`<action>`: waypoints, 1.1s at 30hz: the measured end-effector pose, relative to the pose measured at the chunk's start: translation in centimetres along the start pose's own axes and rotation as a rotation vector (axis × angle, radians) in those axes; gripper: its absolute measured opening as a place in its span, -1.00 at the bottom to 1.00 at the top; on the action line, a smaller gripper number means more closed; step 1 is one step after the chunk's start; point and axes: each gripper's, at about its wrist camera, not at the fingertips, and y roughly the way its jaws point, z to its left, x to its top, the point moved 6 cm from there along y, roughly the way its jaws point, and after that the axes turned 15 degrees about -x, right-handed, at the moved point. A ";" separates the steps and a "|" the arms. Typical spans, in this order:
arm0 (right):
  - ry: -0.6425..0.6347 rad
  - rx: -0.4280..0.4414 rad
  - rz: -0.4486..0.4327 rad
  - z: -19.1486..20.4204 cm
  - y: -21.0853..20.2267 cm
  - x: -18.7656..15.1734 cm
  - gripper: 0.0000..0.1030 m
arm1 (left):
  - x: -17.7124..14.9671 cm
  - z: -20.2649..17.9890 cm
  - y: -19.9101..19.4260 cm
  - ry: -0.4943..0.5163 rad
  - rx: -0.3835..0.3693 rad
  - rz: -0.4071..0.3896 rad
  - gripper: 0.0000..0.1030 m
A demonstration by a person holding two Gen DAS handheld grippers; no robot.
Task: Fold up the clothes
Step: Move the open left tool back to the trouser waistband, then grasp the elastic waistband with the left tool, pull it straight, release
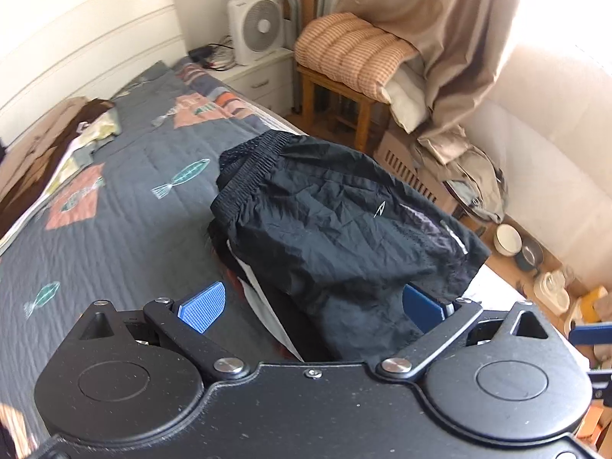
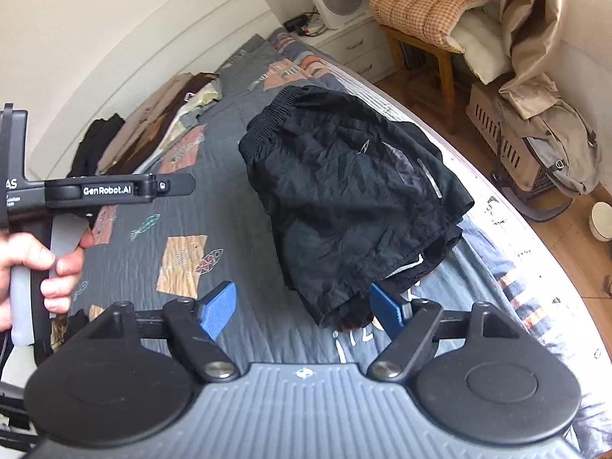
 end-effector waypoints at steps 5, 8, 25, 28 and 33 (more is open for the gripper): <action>0.025 -0.048 0.029 2.7 3.3 1.5 0.49 | -0.1 3.8 3.3 0.028 -0.029 0.040 0.94; 0.022 -0.061 0.049 4.0 5.4 2.0 0.49 | 0.1 6.0 5.3 0.036 -0.034 0.056 0.94; 0.078 -0.057 0.159 5.9 13.4 2.3 0.49 | 6.4 15.3 15.4 0.484 -0.013 0.229 0.78; 0.087 -0.057 0.163 6.0 13.9 2.5 0.49 | 6.7 15.5 17.7 0.574 0.002 0.273 0.67; 0.082 -0.059 0.165 6.1 14.5 2.7 0.49 | 6.7 16.1 20.8 0.630 -0.006 0.329 0.64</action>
